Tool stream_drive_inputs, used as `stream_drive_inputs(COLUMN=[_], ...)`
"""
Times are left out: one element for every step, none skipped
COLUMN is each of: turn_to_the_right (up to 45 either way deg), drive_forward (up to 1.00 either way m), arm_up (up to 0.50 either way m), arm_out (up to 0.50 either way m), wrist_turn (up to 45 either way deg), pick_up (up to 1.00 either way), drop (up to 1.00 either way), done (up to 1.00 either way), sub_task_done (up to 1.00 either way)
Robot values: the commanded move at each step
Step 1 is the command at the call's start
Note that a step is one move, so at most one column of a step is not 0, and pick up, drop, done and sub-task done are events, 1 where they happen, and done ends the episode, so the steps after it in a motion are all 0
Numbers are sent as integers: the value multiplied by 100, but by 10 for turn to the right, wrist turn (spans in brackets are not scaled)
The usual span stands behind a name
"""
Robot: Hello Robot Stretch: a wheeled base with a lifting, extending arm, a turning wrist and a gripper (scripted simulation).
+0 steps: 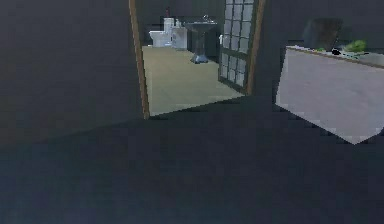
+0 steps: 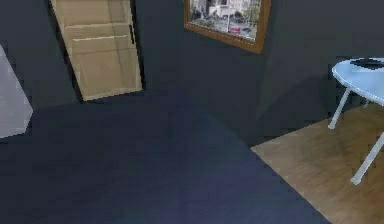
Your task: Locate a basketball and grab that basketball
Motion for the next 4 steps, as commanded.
stream_drive_inputs(turn_to_the_right=[-30,0,0,0], drive_forward=[0,100,100,5], arm_up=[0,0,0,0], arm_out=[0,0,0,0], wrist_turn=[0,0,0,0], pick_up=[0,0,0,0], drop=[0,0,0,0], done=[0,0,0,0], sub_task_done=[0,0,0,0])
